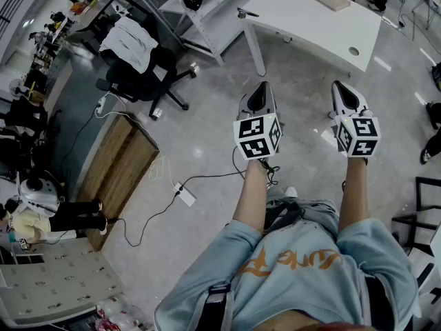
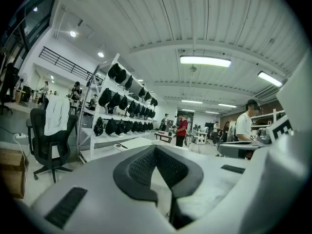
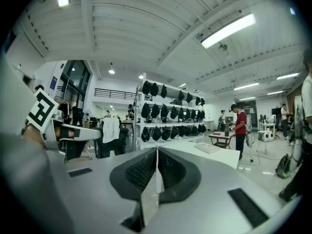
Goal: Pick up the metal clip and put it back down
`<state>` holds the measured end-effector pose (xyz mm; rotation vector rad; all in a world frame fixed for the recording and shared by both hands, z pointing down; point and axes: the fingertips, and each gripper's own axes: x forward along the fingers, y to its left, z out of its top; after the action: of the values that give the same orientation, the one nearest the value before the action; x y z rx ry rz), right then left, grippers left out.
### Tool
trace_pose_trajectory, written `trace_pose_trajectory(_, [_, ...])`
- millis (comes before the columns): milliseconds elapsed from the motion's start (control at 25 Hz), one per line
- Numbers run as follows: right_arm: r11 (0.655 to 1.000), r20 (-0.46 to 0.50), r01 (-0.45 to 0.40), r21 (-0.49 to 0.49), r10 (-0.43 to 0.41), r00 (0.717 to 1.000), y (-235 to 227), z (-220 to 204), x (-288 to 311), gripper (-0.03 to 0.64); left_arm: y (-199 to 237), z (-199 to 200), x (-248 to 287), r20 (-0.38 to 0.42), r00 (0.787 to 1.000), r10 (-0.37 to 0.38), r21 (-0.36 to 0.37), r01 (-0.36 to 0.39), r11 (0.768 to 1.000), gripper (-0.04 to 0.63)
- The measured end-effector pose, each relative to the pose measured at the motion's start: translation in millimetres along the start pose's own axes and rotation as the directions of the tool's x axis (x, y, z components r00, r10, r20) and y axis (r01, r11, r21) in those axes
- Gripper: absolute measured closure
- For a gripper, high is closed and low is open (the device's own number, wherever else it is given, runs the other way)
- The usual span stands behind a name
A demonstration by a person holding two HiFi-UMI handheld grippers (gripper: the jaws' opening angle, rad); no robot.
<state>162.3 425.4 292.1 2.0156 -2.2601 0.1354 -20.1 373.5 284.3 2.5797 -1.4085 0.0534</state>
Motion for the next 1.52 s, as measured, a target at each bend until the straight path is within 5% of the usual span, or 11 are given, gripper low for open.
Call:
trace_pose_trajectory(240, [0.999,0.024,-0.049,-0.015,0.049,0.998,-4,10,-2,0.583,-20,5,11,0.005,1.000,-0.025,0.028,0.024,0.999,0.586])
trace_pose_trajectory(480, [0.993,-0.134,0.004,-0.121,-0.020,0.991,-22,-12,7,0.583,-41,12,26,0.007,0.997,-0.073,0.043,0.072,0.996,0.586])
trace_pose_trajectory(1000, [0.999,-0.035,-0.032,-0.010,0.032,0.999,-41,8,35,0.583,-35,20,59,-0.011,0.998,-0.059,0.099,0.060,0.993,0.586])
trace_pose_trajectory(1200, [0.998,-0.017,-0.059,-0.028,0.059,0.998,-35,20,53,0.583,-17,35,65,0.048,0.996,-0.081,0.034,0.080,0.996,0.586])
trace_pose_trajectory(1400, [0.997,-0.002,-0.060,-0.055,0.060,0.998,-39,37,66,0.583,3,31,83,0.025,1.000,-0.005,0.014,0.004,1.000,0.586])
trace_pose_trajectory(1520, [0.997,0.009,-0.050,-0.054,0.050,0.999,-46,43,75,0.583,6,35,98,0.024,1.000,-0.021,0.020,0.020,1.000,0.586])
